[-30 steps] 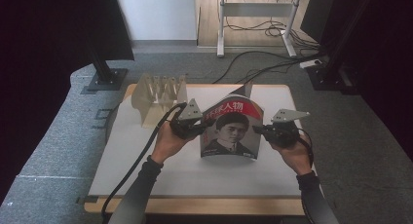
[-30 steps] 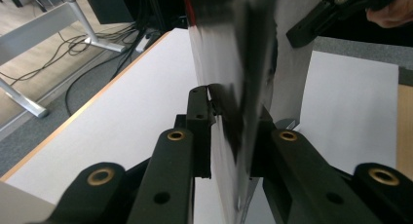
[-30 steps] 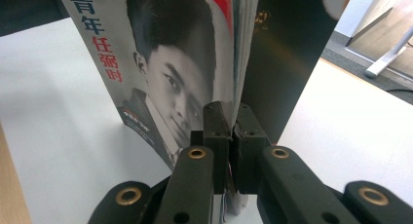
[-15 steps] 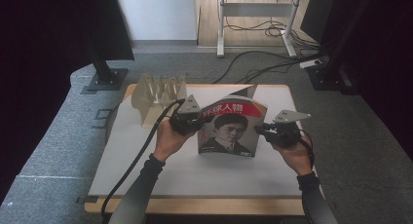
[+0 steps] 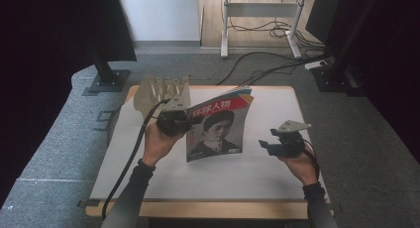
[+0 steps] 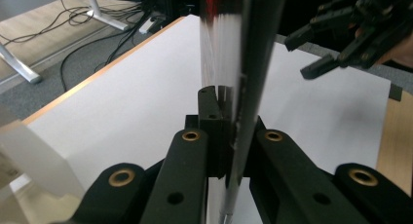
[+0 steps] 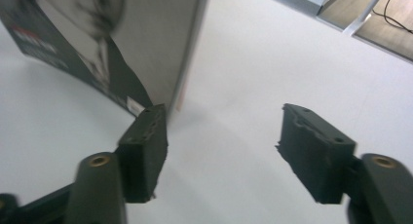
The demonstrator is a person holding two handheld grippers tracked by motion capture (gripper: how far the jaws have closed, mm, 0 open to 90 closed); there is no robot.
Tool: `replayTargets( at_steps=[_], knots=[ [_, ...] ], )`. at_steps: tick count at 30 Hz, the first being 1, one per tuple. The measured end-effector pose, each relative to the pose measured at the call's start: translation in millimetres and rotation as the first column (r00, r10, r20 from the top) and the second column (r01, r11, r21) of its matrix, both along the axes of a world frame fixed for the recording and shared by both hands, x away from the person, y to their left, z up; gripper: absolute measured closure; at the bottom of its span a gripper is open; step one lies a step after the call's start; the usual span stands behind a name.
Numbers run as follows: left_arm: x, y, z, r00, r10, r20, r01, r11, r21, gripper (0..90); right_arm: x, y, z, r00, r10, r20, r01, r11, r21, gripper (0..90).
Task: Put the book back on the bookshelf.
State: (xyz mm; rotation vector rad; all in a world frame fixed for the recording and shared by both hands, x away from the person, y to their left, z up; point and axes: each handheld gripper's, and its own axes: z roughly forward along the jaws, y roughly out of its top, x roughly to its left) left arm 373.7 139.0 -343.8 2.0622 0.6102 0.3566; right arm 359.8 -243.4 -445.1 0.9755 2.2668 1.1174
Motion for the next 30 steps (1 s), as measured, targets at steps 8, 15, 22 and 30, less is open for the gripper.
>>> replayTargets(
  at_steps=[8, 15, 22, 30],
  knots=[
    [-10.5, 20.4, 10.4, 0.9993, 0.034, -0.012, -0.034, 0.9994, -0.007, 87.2, 1.7, 6.8, -25.3, 0.9981, -0.018, -0.059, 0.017, 1.0, -0.019, 13.0],
    [-16.9, 39.3, 13.1, 0.9974, 0.067, -0.029, -0.067, 0.9976, -0.015, 87.2, -0.1, 5.4, -46.1, 0.9931, -0.057, -0.103, 0.057, 0.998, 0.005, 7.5],
    [-25.0, 64.2, 15.5, 0.992, 0.121, -0.036, -0.122, 0.9924, -0.017, 87.1, -1.9, 0.6, -63.2, 0.9879, -0.08, -0.133, 0.084, 0.996, 0.024, 0.0],
    [-35.0, 94.0, 23.2, 0.9801, 0.195, -0.037, -0.195, 0.9806, -0.012, 87.1, -3.4, 1.7, -82.2, 0.9818, -0.112, -0.153, 0.107, 0.993, -0.043, 0.0]
  ],
)
